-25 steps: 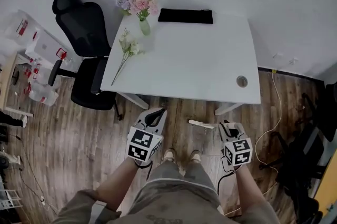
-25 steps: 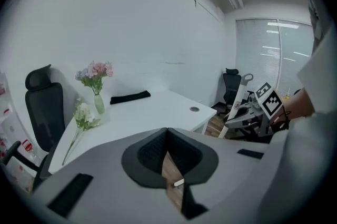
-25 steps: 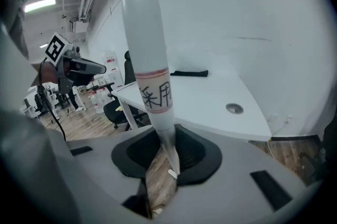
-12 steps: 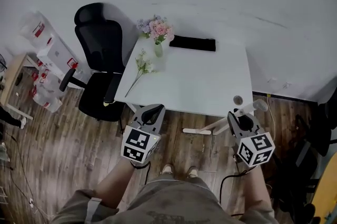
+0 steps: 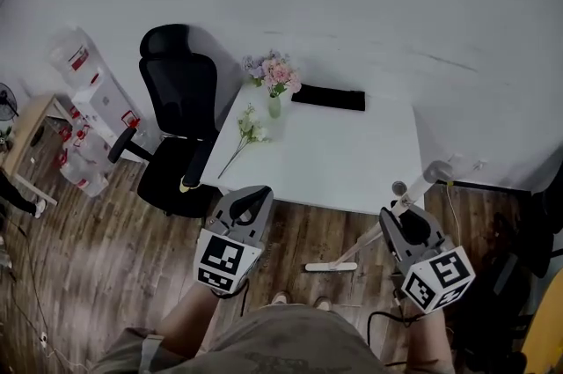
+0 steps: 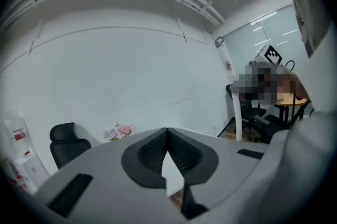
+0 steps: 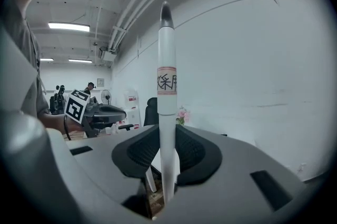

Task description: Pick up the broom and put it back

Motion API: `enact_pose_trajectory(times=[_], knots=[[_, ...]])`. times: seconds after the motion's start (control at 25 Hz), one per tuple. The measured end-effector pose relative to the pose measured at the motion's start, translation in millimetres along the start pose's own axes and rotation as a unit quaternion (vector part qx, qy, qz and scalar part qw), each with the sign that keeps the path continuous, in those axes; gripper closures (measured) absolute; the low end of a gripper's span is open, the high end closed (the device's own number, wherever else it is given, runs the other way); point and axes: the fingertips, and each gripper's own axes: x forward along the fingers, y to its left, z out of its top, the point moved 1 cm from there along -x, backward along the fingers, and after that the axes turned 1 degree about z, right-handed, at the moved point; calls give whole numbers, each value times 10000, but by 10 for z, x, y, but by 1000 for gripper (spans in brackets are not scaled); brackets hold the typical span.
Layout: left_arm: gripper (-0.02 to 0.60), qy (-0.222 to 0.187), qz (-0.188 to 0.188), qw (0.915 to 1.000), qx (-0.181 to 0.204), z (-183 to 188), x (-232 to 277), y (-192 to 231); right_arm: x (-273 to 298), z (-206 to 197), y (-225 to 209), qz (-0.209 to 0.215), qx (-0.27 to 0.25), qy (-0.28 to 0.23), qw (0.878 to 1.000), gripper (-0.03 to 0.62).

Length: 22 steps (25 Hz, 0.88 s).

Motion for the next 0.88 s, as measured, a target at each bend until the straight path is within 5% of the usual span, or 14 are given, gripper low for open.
enact_pose_trajectory(times=[0.56,0.88], knots=[[566,315,46,9995,76,-213,-39,-22,82,-186,42,84,-158,267,9995,488],[566,882,5,9959,-206,-793,32,-26,504,-756,25,126,-77,857,9962,488]])
